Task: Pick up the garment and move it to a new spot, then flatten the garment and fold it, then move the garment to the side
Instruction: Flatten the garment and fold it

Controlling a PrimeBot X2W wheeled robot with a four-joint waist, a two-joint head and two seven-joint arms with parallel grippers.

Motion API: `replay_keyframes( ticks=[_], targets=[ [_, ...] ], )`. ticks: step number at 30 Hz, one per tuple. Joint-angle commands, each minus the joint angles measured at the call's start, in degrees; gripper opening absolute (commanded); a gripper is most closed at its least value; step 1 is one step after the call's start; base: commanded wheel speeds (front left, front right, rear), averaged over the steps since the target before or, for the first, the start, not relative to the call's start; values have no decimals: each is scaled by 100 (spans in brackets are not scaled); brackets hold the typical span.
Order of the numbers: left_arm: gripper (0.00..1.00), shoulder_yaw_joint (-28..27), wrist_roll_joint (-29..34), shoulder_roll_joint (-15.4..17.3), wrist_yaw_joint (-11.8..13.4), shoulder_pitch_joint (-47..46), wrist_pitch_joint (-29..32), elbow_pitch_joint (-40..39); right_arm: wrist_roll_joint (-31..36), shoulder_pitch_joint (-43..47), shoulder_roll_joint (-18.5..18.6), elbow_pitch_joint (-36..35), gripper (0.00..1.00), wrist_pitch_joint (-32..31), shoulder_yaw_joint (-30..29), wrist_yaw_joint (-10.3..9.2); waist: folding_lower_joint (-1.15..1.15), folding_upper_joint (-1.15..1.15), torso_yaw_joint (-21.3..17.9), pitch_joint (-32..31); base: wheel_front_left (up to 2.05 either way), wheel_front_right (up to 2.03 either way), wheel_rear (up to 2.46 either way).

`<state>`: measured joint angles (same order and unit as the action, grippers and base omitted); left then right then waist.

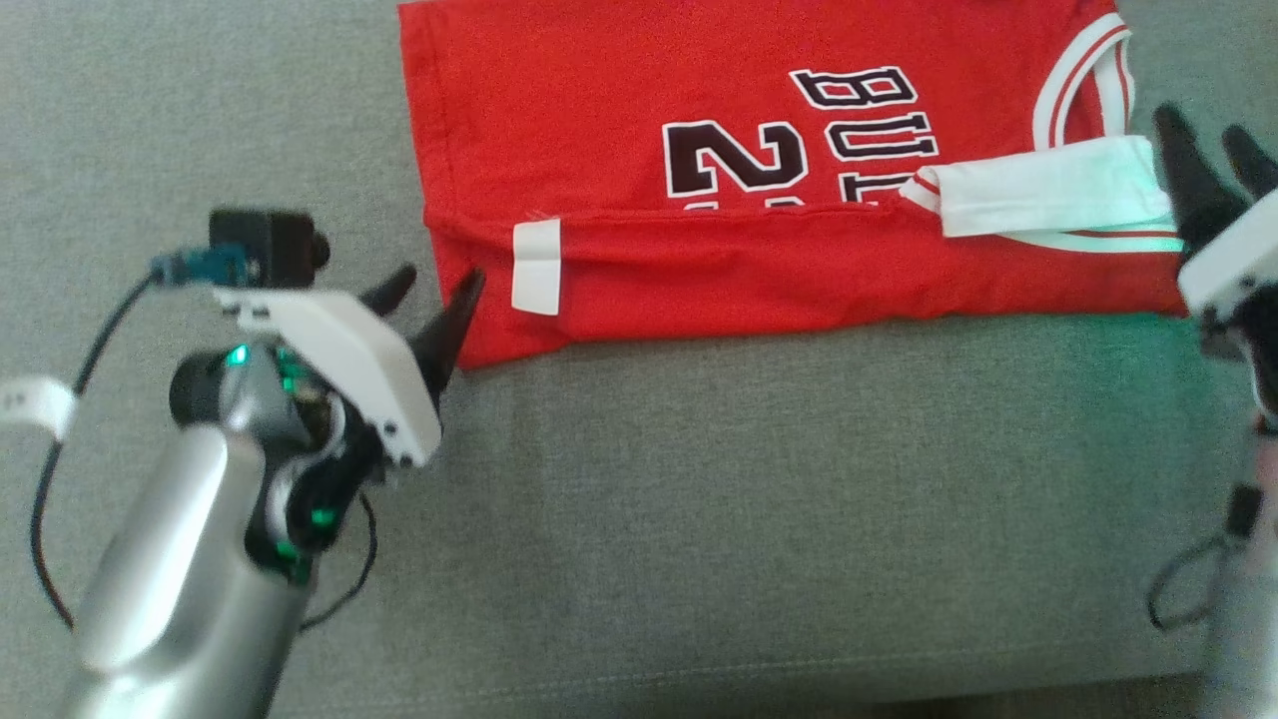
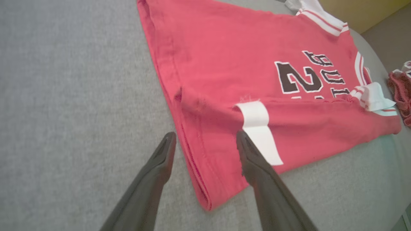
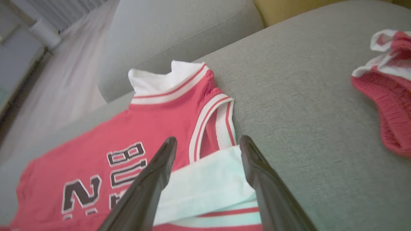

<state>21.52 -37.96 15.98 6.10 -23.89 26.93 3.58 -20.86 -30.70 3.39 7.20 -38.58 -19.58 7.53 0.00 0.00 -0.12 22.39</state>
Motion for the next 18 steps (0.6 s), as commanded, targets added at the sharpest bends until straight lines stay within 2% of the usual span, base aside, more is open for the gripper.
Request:
replay_keyframes(
  ticks=[1, 6, 9, 18],
  targets=[
    [100, -247, 24, 216, 58, 118, -68, -237, 163, 204, 272, -367, 100, 37, 264, -4, 0, 0, -27, -11, 0, 0, 0],
    [100, -248, 7, 284, 148, 498, -80, -353, 480, 883, 917, -650, 100, -104, 805, -4, 0, 0, -55, 112, 0, 0, 0],
    [100, -230, 22, 274, 169, 538, -113, -360, 531, 1097, 1145, -661, 100, -184, 972, -4, 0, 0, -29, 214, 0, 0, 0],
    [100, -65, -55, 190, 66, 398, 29, -153, 557, 1002, 1335, -271, 100, -342, 1225, -4, 0, 0, 66, 401, 0, 0, 0]
  ],
)
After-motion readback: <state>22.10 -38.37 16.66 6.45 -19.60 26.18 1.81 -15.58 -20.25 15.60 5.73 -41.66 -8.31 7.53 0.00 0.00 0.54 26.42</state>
